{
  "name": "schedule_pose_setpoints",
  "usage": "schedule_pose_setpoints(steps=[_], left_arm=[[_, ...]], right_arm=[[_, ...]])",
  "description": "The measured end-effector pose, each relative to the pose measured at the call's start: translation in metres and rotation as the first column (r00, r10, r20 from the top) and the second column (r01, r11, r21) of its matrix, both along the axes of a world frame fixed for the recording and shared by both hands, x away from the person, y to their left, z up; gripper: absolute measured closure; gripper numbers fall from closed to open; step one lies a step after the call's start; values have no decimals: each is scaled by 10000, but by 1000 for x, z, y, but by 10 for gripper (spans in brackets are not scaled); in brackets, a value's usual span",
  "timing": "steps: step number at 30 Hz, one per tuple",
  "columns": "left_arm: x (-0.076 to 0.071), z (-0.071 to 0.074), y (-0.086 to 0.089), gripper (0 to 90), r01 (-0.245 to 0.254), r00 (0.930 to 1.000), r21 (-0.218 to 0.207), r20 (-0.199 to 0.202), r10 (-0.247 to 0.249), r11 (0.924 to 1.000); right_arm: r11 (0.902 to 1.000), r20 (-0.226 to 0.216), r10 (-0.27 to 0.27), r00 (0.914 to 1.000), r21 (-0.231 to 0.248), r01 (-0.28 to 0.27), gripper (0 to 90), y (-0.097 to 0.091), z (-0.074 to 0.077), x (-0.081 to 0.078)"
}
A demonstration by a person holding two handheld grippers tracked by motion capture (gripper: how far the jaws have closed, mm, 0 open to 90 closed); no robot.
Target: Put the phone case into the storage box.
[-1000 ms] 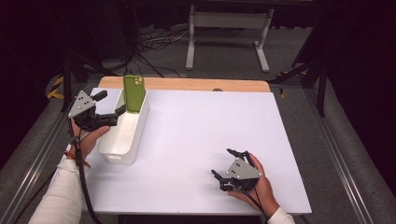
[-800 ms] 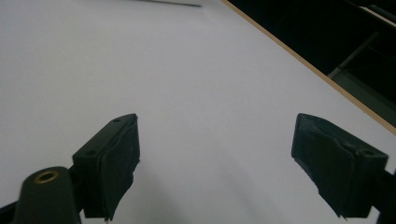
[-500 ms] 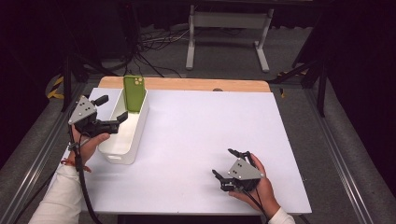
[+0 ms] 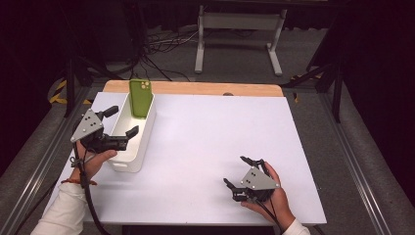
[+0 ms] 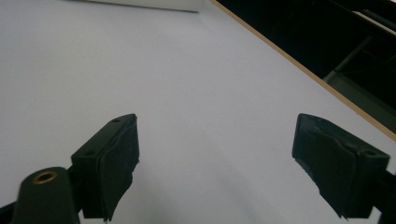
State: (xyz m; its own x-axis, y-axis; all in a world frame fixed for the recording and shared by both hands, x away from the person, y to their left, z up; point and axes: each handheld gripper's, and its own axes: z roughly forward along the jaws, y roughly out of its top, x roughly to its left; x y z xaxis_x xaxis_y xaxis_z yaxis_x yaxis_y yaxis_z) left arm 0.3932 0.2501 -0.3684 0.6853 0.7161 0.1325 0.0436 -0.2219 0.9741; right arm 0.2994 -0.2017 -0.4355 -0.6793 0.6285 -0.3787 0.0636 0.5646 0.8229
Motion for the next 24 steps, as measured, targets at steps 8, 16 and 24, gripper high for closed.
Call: schedule_pose_setpoints(steps=[8, 16, 24], left_arm=[[-9, -1, -7, 53, 294, 9995, -87, 85, -294, 9995], [-15, -4, -15, 40, 547, 9982, 109, 225, -549, 9984], [-20, -5, -22, 38, 592, 9976, 236, 356, -601, 9980]], right_arm=[[10000, 4, 37, 10000, -29, -37, 158, 0, 0, -2], [10000, 53, 40, 10000, 26, -40, 158, -1, 1, -2], [10000, 86, 72, 9999, 8, -72, 158, -1, 1, -3]])
